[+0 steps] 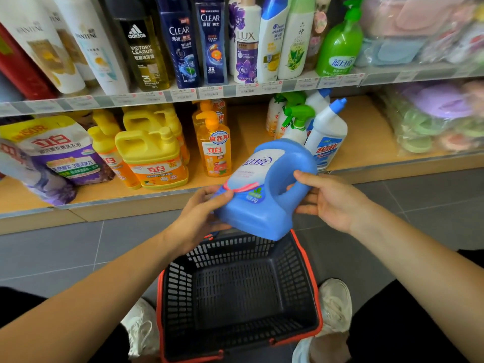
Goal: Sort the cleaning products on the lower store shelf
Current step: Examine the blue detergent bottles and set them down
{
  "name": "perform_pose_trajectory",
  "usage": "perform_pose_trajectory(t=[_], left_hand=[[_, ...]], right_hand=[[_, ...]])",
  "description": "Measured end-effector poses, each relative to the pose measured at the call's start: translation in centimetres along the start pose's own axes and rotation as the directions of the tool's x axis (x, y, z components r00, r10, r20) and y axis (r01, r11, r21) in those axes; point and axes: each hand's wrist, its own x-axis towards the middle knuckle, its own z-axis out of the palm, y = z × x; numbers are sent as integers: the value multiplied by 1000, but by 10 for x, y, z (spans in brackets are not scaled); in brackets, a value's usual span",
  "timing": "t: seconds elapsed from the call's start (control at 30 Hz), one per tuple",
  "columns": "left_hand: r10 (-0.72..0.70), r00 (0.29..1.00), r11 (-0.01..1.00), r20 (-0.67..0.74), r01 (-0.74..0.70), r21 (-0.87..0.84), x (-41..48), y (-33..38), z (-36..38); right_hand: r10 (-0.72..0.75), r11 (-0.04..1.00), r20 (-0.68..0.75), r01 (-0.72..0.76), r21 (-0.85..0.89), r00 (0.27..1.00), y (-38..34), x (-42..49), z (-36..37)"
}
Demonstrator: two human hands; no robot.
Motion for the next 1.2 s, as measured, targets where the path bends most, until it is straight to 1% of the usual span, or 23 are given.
perform_pose_trajectory(t=[0.1, 0.2, 0.27, 0.33, 0.4, 0.43, 0.5, 0.57, 0.63, 0.7, 0.83, 0.93, 1.03, 1.1, 1.17, 1.2], left_hand=[[-76, 991, 995, 112, 69, 67, 2, -9, 4], [-87, 970, 987, 228, 52, 152, 3, -15, 8], [-97, 962, 982, 254, 52, 179, 6, -14, 13], [-102, 969, 983, 226, 63, 174, 10, -11, 16], [-118, 980, 985, 160, 96, 142, 13, -9, 18], [-120, 985, 986, 124, 104, 131, 15, -8, 19], [-67, 996, 993, 55, 61, 101, 21, -4, 19], [9, 1000, 999, 14, -10, 53, 32, 6, 16], [42, 999, 997, -4, -42, 57, 41, 17, 12], [50, 999, 996, -22, -48, 82, 52, 20, 9], [53, 998, 998, -17, -52, 46, 72, 20, 16], [45, 998, 996, -48, -41, 84, 91, 17, 16], [72, 995, 979, -72, -57, 195, 106, 8, 14], [128, 989, 952, -71, -102, 289, 115, 1, 14], [193, 979, 884, -70, -143, 445, 125, -8, 15], [232, 971, 820, -59, -163, 548, 129, -12, 16]], right_hand=[[-100, 993, 24, 102, -61, 995, -4, -2, 3], [-195, 973, 98, 205, -107, 976, -9, -6, 9], [-251, 944, 162, 279, -178, 954, -11, -8, 13], [-301, 867, 232, 367, -338, 925, -13, -8, 12], [-315, 747, 308, 435, -503, 898, -16, -8, 7], [-312, 702, 335, 453, -549, 889, -19, -6, 4], [-320, 638, 358, 479, -603, 877, -24, 0, -3], [-334, 573, 350, 484, -662, 875, -27, 11, -11], [-333, 512, 343, 474, -717, 878, -30, 24, -19], [-313, 487, 341, 458, -744, 887, -33, 35, -24], [-273, 453, 363, 452, -768, 891, -34, 60, -37], [-227, 408, 361, 425, -808, 905, -27, 82, -47], [-153, 371, 327, 361, -856, 933, -14, 104, -60], [-85, 316, 278, 290, -903, 957, -2, 118, -66], [-21, 281, 234, 230, -932, 972, 15, 133, -70], [12, 270, 214, 203, -941, 977, 26, 140, -71]])
